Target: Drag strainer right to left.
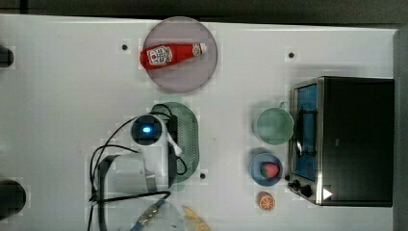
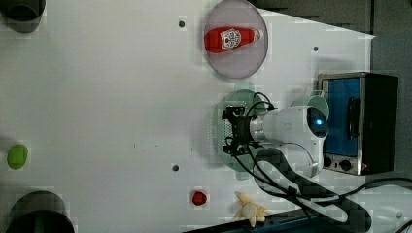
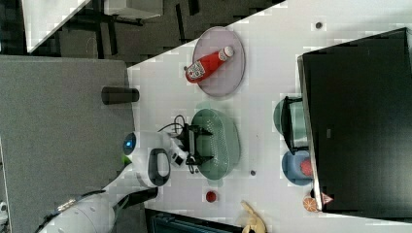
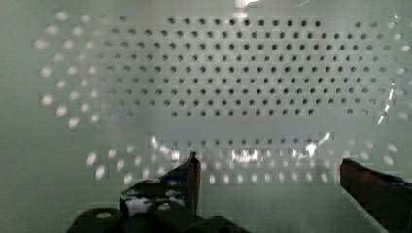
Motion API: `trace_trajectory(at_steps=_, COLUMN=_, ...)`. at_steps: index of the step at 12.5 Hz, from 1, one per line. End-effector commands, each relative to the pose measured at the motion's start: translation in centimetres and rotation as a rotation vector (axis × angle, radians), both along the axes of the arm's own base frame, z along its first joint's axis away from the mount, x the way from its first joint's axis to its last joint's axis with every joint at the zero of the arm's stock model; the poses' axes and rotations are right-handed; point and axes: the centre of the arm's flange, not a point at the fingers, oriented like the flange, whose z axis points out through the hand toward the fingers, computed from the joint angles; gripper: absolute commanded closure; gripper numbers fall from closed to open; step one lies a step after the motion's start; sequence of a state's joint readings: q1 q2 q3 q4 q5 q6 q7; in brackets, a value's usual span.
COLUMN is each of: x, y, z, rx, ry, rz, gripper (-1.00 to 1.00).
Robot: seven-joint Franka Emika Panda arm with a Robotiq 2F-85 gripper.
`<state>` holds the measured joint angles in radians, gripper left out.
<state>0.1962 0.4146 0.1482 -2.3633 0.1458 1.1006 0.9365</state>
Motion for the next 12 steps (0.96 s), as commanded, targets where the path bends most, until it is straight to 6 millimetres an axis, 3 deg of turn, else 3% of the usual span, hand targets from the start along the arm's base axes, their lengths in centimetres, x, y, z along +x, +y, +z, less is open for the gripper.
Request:
trace_trajectory(at_steps=1, x=-0.6, y=5.9, z=1.5, rx=0.012, ry=-0.019, rz=-0.053, gripper=-1.00)
trace_trajectory(at_steps=12, x=0.1, y=18.0, z=0.9, rx=0.060, ry=-0.052, rz=-0.036, gripper=-1.00)
